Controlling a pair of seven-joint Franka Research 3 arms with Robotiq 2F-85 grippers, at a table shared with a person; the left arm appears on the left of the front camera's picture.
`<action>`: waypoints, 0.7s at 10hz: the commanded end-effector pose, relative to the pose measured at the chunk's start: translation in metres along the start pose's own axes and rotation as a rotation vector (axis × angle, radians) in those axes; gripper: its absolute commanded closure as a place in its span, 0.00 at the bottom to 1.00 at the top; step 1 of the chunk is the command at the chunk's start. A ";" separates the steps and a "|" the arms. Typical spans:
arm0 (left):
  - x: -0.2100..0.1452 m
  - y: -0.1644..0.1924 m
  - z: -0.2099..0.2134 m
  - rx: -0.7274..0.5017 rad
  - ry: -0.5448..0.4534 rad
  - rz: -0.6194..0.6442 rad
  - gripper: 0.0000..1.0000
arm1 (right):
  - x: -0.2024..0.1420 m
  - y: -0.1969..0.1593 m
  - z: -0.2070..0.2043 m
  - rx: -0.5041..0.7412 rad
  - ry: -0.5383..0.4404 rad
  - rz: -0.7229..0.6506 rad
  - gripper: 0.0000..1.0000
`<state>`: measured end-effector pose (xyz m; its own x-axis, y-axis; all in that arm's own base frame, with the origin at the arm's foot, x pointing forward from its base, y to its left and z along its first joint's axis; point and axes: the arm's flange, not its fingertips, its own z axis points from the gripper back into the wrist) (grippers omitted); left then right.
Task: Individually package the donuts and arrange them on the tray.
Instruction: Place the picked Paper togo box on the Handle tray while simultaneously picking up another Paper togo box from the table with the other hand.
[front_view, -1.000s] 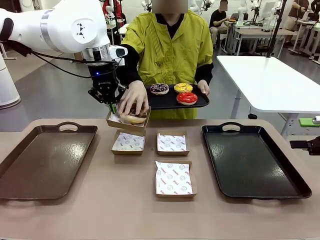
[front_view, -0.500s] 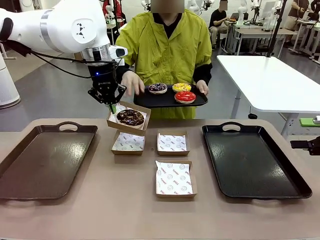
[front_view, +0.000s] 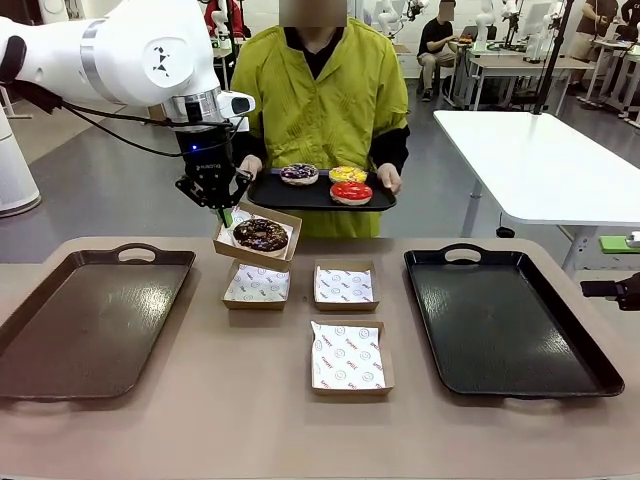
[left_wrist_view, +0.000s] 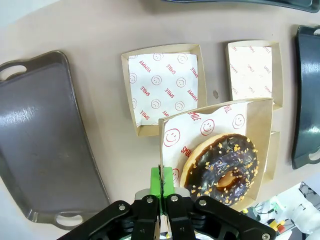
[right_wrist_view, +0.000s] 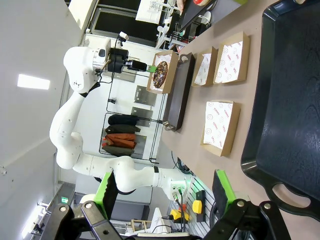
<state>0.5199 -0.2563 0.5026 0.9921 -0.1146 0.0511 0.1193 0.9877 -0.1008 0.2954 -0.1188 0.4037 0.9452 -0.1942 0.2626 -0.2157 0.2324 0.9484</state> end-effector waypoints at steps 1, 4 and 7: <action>-0.006 0.003 0.001 0.004 -0.001 0.003 1.00 | 0.000 0.001 0.000 0.012 -0.003 0.008 0.00; -0.008 0.007 0.011 0.037 -0.015 -0.033 0.99 | 0.006 0.017 -0.016 -0.043 0.027 0.031 0.00; -0.063 0.060 0.036 0.085 -0.013 -0.056 0.99 | 0.039 0.085 -0.080 -0.233 0.123 0.142 0.00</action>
<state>0.4878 -0.2160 0.5283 0.9881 -0.1430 0.0575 0.1456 0.9883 -0.0453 0.3166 -0.0567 0.4593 0.9320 -0.0494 0.3591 -0.3113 0.3983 0.8628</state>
